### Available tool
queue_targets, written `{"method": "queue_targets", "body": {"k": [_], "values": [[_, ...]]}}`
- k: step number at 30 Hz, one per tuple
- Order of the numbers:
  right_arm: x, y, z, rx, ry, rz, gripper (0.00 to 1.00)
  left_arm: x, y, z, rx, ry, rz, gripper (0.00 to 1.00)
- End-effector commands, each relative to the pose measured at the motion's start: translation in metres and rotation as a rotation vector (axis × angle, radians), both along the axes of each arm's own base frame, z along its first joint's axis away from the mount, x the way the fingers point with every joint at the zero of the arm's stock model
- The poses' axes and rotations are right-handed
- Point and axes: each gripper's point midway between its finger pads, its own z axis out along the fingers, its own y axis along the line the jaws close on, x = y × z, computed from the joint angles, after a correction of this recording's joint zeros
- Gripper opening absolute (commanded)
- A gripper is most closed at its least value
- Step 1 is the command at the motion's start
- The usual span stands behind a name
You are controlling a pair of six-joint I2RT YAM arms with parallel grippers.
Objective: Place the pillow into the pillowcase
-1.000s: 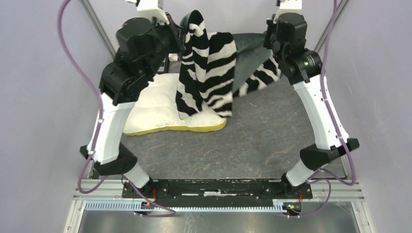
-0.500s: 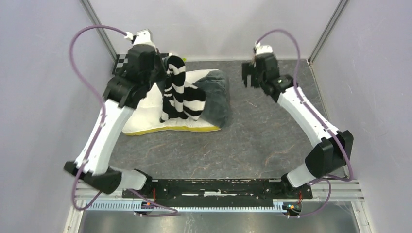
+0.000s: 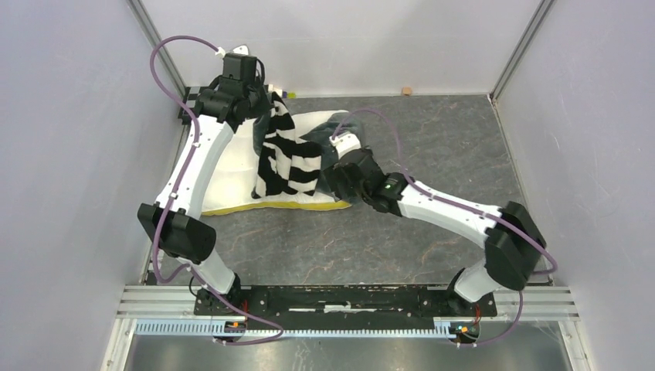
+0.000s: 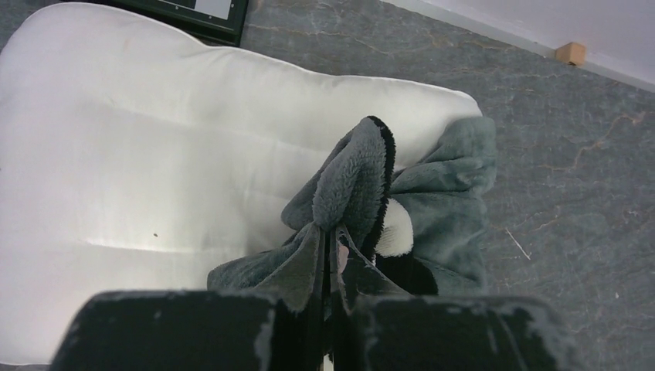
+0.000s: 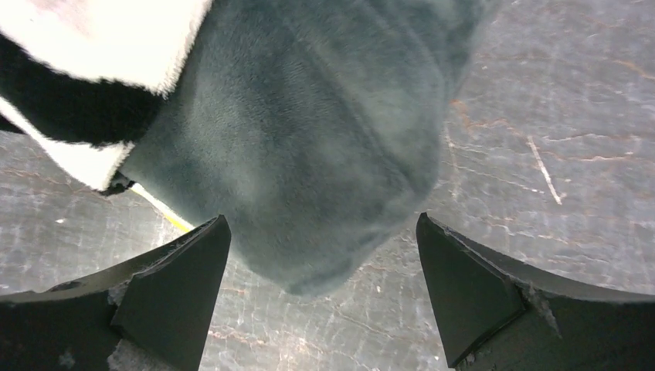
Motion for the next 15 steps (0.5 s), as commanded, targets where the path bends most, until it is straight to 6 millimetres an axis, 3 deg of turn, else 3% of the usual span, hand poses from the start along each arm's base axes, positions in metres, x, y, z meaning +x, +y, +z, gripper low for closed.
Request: {"method": "queue_targets", "body": {"k": [1, 4, 6, 7, 9, 11, 15], "values": [[0.020, 0.024, -0.014, -0.012, -0.045, 0.024, 0.98, -0.005, 0.001, 0.044, -0.061, -0.122, -0.001, 0.02], [0.030, 0.022, -0.015, -0.068, -0.054, -0.011, 0.98, -0.017, 0.004, 0.049, -0.058, -0.133, -0.008, 0.02], [0.034, 0.017, -0.004, -0.077, -0.084, -0.038, 0.87, -0.027, 0.005, 0.055, -0.063, -0.155, -0.025, 0.02], [0.035, 0.012, 0.005, -0.082, -0.100, -0.061, 0.74, -0.035, 0.006, 0.061, -0.069, -0.173, -0.032, 0.02], [0.036, -0.001, 0.030, -0.084, -0.139, -0.113, 0.30, -0.050, 0.007, 0.066, -0.073, -0.198, -0.052, 0.02], [0.033, -0.019, 0.060, -0.071, -0.180, -0.170, 0.01, -0.067, 0.008, 0.074, -0.078, -0.232, -0.080, 0.02], [0.014, -0.062, 0.117, -0.037, -0.251, -0.272, 0.00, -0.112, 0.001, 0.099, -0.122, -0.347, -0.184, 0.02]]}}
